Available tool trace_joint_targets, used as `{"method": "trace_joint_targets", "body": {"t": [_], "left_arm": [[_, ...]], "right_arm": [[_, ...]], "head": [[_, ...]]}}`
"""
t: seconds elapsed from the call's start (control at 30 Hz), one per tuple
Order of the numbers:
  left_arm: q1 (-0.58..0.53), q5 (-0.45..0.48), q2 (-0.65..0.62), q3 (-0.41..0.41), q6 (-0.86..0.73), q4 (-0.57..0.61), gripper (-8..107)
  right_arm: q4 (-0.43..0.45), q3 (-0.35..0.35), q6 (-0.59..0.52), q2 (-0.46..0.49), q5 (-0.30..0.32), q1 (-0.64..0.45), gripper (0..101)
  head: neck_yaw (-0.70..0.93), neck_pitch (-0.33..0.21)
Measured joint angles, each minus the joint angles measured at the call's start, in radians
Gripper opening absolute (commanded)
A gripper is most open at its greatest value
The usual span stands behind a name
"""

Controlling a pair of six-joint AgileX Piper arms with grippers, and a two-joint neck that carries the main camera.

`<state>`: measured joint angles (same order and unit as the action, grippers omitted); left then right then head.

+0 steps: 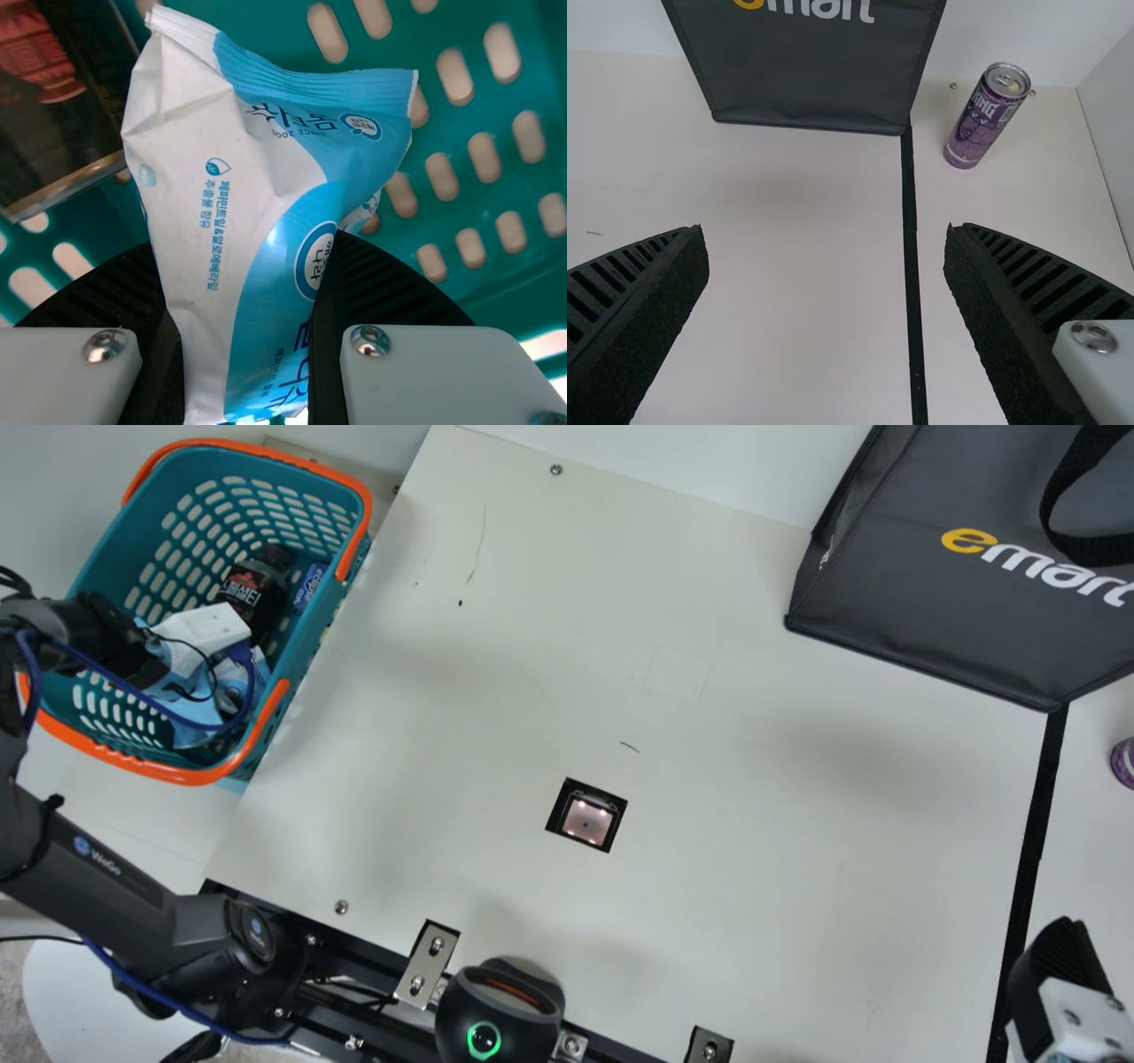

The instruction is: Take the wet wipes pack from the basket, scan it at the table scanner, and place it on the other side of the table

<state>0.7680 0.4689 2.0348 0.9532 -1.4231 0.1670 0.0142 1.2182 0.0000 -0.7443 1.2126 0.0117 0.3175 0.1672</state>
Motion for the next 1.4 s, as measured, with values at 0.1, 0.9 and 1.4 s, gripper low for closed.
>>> {"method": "trace_joint_targets", "body": {"t": [0.1, 0.9, 1.4], "left_arm": [[0.004, 0.025, -0.023, 0.002, 0.022, 0.004, -8], [-0.014, 0.279, -0.232, 0.146, 0.316, 0.039, -8], [-0.055, 0.421, -0.34, 0.334, 0.589, 0.02, -8]], "right_arm": [[0.0, 0.0, 0.0, 0.0, 0.0, 0.0, 95], [0.0, 0.0, 0.0, 0.0, 0.0, 0.0, 95], [0.0, 0.0, 0.0, 0.0, 0.0, 0.0, 95]], "head": [[0.002, 0.0], [0.0, -0.002], [0.002, 0.0]]}}
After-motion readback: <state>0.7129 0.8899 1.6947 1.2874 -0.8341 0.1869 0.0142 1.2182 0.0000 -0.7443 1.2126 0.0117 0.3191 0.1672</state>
